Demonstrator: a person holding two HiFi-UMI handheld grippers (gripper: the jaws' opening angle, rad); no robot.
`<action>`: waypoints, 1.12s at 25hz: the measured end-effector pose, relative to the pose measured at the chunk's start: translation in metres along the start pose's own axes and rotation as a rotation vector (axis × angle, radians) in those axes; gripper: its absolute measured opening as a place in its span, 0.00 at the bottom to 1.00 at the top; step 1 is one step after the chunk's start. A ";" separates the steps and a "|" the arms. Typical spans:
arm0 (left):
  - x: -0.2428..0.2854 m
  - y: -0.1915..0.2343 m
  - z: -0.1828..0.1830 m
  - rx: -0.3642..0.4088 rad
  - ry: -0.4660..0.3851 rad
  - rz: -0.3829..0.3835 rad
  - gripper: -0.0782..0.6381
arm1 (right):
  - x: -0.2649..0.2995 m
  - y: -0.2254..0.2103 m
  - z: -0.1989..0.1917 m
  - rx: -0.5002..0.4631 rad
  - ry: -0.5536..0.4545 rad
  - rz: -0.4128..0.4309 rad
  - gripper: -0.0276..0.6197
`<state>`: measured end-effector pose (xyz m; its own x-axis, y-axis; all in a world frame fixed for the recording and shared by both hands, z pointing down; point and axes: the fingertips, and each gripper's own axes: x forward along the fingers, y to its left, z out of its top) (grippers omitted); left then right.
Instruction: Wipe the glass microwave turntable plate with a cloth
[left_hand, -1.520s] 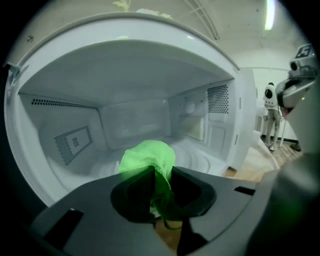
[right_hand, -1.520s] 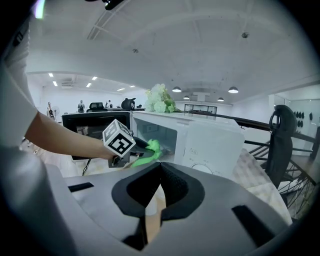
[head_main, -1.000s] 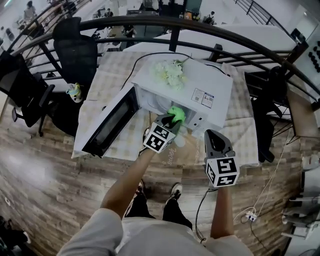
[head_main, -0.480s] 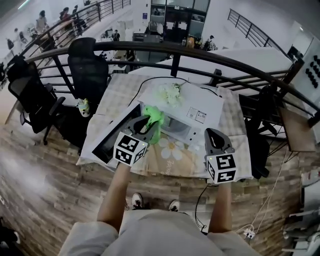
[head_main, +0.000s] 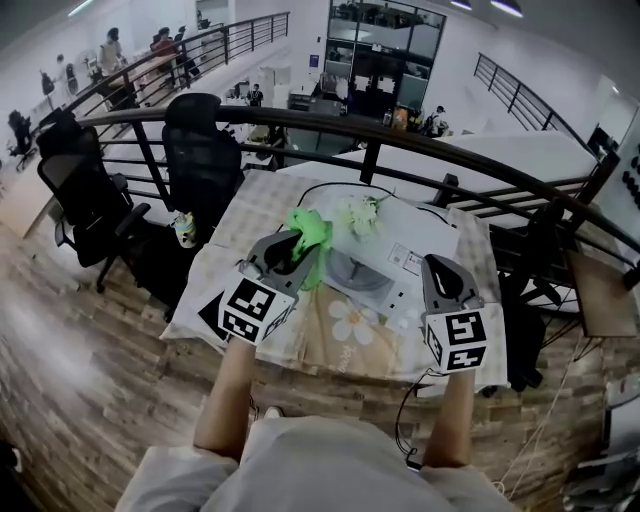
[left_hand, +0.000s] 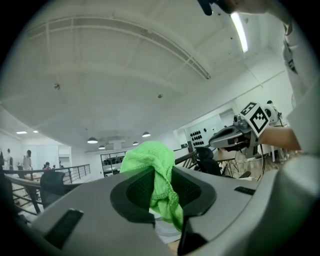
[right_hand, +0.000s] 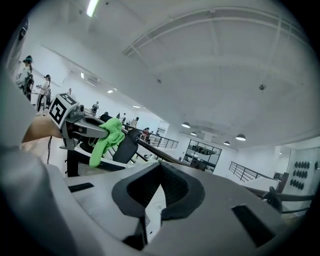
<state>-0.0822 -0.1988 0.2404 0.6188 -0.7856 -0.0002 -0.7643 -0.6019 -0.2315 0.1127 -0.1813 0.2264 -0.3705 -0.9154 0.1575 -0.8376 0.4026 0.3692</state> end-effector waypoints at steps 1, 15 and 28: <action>-0.003 0.000 0.005 0.022 -0.002 0.010 0.26 | -0.001 0.000 0.005 -0.004 -0.010 0.000 0.06; -0.005 -0.010 0.015 0.121 0.025 0.007 0.26 | 0.003 0.009 0.015 -0.057 0.001 -0.001 0.06; -0.004 -0.011 0.010 0.130 0.028 -0.026 0.26 | 0.003 0.013 0.014 -0.035 0.004 -0.015 0.06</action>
